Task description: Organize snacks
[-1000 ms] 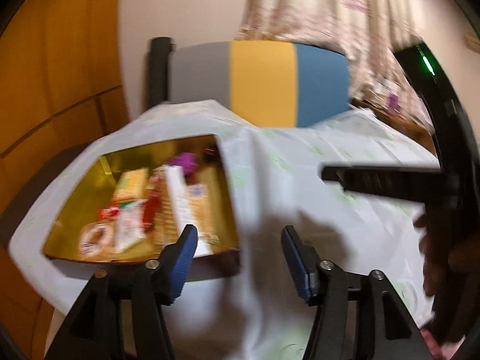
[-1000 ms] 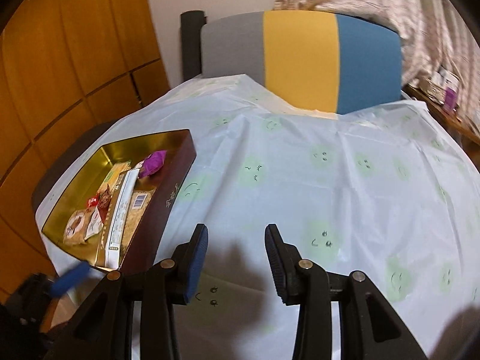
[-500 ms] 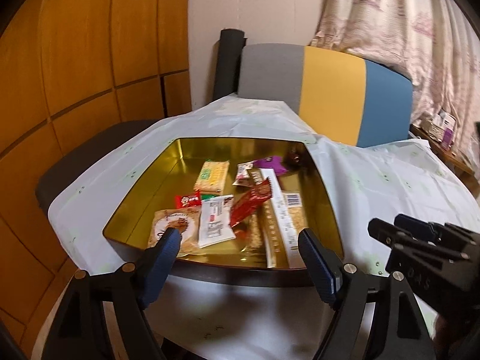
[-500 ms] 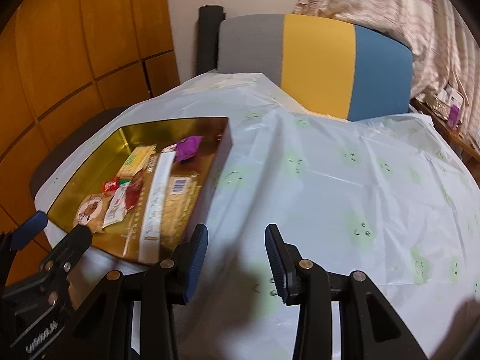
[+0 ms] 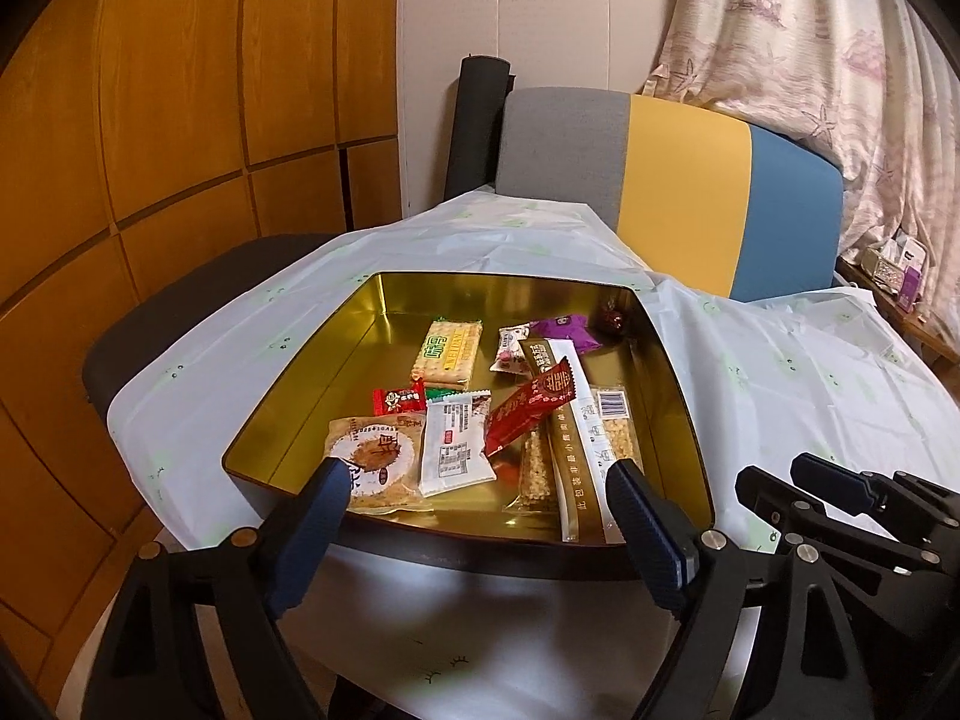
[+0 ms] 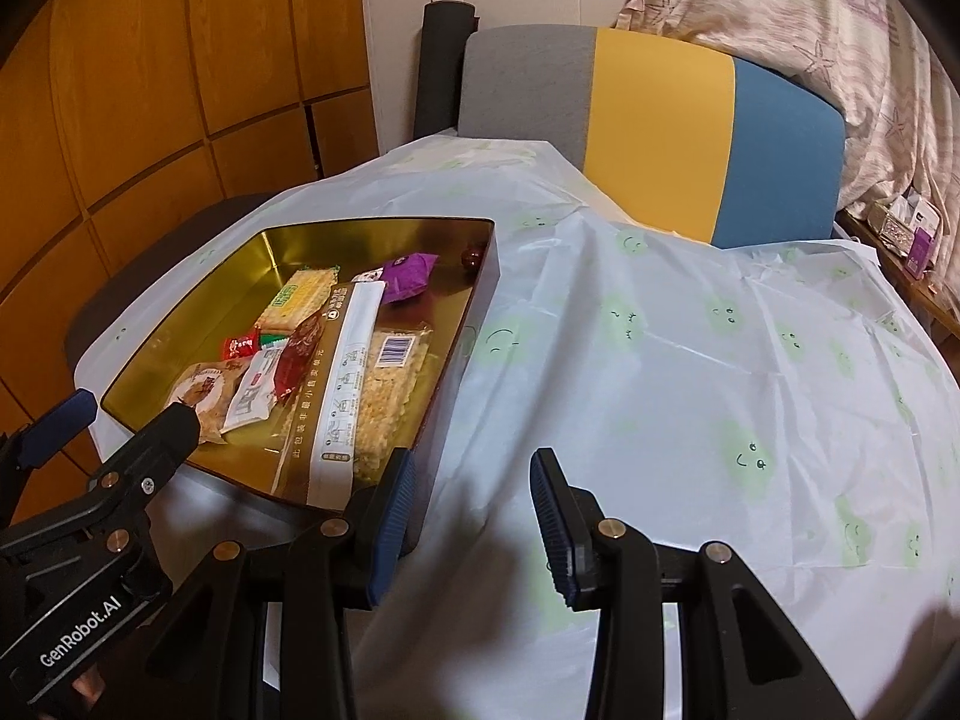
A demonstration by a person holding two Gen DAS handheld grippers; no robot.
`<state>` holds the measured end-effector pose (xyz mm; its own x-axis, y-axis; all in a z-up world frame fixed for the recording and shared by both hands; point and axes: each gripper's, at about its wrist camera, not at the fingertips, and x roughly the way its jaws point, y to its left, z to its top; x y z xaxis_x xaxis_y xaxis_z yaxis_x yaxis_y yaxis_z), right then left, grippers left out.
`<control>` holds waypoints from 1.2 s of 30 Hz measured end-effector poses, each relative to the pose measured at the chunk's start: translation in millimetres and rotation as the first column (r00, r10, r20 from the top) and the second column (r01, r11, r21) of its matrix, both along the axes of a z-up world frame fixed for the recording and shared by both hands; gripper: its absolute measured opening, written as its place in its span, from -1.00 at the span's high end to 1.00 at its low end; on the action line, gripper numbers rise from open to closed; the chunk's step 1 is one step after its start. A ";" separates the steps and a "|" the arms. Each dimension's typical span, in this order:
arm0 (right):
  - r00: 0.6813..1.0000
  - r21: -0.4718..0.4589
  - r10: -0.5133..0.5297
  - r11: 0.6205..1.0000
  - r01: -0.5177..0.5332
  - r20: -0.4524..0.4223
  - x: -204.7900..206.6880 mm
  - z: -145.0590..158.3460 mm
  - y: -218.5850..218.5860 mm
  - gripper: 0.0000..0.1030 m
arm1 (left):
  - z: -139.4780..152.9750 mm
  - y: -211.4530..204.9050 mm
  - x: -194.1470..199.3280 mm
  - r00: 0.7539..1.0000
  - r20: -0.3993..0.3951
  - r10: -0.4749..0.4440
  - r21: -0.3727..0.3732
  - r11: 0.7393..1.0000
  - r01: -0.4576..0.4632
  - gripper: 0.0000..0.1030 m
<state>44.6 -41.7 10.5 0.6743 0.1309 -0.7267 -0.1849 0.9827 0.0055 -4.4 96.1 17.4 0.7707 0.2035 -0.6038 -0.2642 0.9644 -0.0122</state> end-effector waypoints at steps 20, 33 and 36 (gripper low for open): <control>1.000 -0.004 0.012 1.000 -0.012 -0.002 -2.5 0.1 1.6 0.21 | 2.3 2.7 -0.6 1.000 0.008 0.009 0.000 1.000 -0.009 -0.71; 1.000 -0.010 0.020 1.000 -0.020 -0.003 -3.8 -1.9 1.2 0.21 | 2.5 2.9 -0.4 1.000 0.008 0.010 0.001 1.000 -0.010 -0.72; 1.000 -0.012 0.022 1.000 -0.022 -0.003 -4.0 -2.2 0.7 0.21 | 2.4 1.8 -0.7 1.000 0.006 0.008 0.003 1.000 -0.008 -0.72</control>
<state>40.6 -41.0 8.3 0.6689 0.1368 -0.7307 -0.2068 0.9784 -0.0061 -5.1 97.9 19.8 0.7728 0.2116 -0.5984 -0.2722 0.9622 -0.0113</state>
